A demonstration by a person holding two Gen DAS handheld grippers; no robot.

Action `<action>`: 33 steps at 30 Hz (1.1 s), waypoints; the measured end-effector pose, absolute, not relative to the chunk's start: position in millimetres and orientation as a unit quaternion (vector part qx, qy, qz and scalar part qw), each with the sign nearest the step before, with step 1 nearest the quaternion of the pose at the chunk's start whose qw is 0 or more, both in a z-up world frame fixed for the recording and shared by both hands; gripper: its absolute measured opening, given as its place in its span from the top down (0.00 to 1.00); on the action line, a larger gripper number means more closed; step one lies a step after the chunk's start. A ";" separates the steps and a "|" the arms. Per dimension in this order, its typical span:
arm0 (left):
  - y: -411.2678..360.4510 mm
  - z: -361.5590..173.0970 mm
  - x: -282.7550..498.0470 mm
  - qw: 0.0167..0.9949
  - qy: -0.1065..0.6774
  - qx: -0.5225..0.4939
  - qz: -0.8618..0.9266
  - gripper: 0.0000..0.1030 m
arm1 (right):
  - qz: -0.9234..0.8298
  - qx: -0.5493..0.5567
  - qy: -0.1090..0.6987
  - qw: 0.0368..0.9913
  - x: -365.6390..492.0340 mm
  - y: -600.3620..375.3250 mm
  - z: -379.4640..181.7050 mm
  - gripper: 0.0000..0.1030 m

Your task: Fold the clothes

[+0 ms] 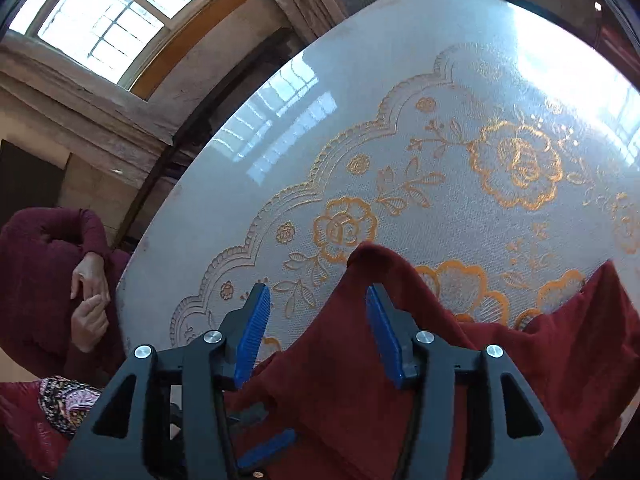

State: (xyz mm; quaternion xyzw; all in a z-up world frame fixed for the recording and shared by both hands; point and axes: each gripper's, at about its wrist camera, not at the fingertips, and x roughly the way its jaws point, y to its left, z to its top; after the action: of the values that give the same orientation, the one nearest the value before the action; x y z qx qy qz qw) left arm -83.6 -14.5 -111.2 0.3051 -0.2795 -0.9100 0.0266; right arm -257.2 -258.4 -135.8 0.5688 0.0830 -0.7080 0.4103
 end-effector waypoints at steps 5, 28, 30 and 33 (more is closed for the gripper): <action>-11.1 -152.2 -105.9 -0.002 -0.362 0.342 -0.867 0.81 | -0.702 0.524 0.295 0.382 -247.9 -300.5 -137.2 0.49; 15.1 -169.5 -71.5 -0.010 -0.420 0.314 -0.852 1.00 | -0.627 0.565 0.442 0.306 -257.1 -321.7 -157.1 0.89; 15.4 -169.8 -72.3 -0.010 -0.420 0.314 -0.851 1.00 | -0.673 0.582 0.348 0.294 -281.9 -304.0 -137.3 0.93; 15.7 -170.1 -73.6 -0.011 -0.420 0.314 -0.851 1.00 | -0.723 0.603 0.234 0.242 -328.1 -266.7 -126.1 1.00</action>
State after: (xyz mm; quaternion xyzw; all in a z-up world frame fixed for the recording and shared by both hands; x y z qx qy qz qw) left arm -73.6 15.7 -170.1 0.3137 -0.4204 -0.8513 -0.0107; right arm -328.1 -266.7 -126.1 0.6030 0.2343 -0.7231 0.2420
